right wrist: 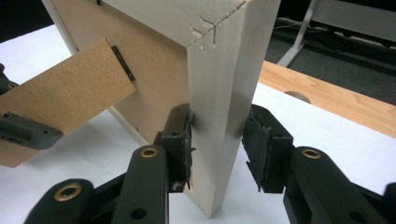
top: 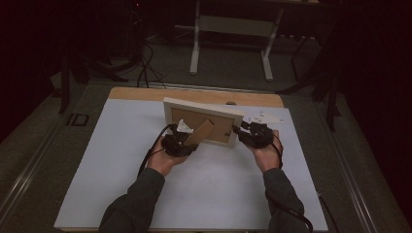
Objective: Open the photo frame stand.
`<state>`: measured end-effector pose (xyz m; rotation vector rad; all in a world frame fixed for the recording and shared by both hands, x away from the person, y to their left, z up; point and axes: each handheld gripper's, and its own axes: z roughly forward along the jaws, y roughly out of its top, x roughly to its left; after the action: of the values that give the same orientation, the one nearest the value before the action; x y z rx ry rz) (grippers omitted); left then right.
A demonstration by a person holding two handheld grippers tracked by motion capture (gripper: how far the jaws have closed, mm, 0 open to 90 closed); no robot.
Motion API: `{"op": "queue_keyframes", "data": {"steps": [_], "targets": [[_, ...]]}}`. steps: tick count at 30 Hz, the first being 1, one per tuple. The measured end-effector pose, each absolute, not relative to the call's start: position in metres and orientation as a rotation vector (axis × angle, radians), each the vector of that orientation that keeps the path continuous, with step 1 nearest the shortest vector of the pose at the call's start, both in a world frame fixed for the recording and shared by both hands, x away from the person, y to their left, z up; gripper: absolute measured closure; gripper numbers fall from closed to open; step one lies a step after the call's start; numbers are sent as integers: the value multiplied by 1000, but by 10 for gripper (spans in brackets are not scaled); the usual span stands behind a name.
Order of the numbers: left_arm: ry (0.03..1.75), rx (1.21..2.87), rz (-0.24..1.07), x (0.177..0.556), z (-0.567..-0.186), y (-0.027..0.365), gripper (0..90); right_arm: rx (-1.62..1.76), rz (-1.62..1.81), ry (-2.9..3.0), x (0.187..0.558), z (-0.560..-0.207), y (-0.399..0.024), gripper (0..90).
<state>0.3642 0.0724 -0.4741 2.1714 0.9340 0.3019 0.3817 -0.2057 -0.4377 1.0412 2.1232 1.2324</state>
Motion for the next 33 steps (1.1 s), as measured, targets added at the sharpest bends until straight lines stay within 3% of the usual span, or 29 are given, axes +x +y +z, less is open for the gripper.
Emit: {"op": "queue_keyframes", "data": {"steps": [33], "targets": [[935, 2143, 335, 351, -484, 67, 763, 902, 1198, 2120, 356, -443, -198, 617]]}}
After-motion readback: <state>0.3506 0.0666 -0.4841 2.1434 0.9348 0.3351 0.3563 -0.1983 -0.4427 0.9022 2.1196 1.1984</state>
